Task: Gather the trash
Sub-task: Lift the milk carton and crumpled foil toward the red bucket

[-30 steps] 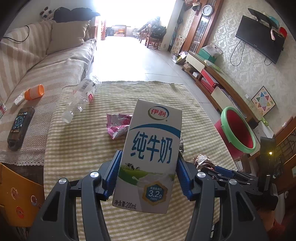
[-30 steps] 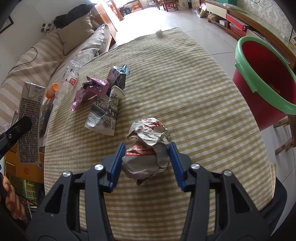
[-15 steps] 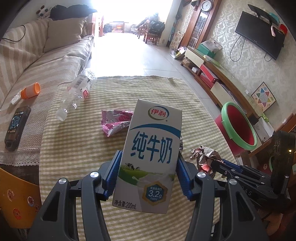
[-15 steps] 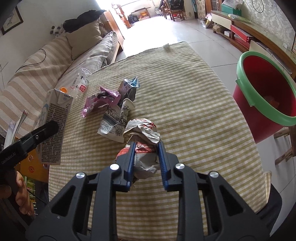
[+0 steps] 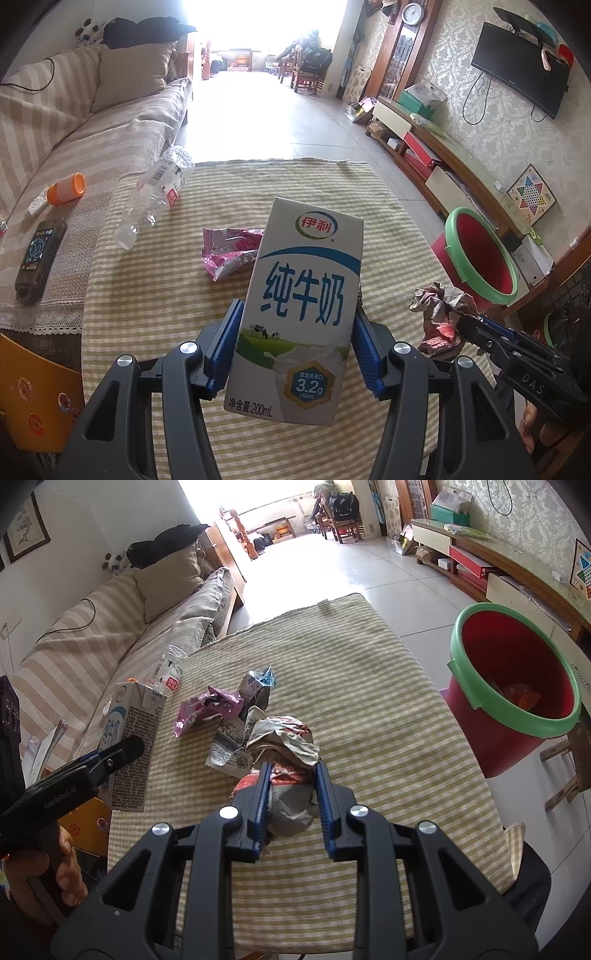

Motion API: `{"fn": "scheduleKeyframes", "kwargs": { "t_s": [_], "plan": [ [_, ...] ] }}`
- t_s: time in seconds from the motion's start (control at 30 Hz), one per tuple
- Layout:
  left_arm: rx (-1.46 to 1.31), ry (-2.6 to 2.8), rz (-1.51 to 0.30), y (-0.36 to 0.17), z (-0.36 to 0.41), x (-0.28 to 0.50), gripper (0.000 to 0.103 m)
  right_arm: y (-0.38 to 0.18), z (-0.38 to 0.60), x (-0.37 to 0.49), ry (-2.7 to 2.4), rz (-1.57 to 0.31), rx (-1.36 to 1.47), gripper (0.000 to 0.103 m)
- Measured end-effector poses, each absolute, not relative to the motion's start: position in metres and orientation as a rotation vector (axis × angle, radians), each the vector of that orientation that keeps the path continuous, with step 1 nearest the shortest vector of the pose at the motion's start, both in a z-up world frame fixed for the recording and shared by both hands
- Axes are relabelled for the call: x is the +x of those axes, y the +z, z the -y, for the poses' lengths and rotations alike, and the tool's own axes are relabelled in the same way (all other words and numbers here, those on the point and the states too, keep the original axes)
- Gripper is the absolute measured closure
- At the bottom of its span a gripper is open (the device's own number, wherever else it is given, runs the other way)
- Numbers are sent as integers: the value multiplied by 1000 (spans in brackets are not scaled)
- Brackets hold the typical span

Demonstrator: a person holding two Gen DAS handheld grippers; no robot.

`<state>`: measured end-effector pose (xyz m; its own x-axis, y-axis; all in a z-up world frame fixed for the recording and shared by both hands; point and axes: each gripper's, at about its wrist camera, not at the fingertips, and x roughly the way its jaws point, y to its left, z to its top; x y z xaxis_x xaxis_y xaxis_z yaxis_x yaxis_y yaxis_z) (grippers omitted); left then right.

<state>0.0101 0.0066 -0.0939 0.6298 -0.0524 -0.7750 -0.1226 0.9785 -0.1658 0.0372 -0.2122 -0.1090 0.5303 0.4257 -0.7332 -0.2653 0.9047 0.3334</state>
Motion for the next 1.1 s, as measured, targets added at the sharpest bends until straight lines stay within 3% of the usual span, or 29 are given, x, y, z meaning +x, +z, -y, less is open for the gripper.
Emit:
{"fn": "scheduleKeyframes", "kwargs": {
  "t_s": [1.1],
  "plan": [
    [-146, -59, -838, -65, 42, 34, 50, -62, 268, 41, 314, -775, 234, 79]
  ]
}}
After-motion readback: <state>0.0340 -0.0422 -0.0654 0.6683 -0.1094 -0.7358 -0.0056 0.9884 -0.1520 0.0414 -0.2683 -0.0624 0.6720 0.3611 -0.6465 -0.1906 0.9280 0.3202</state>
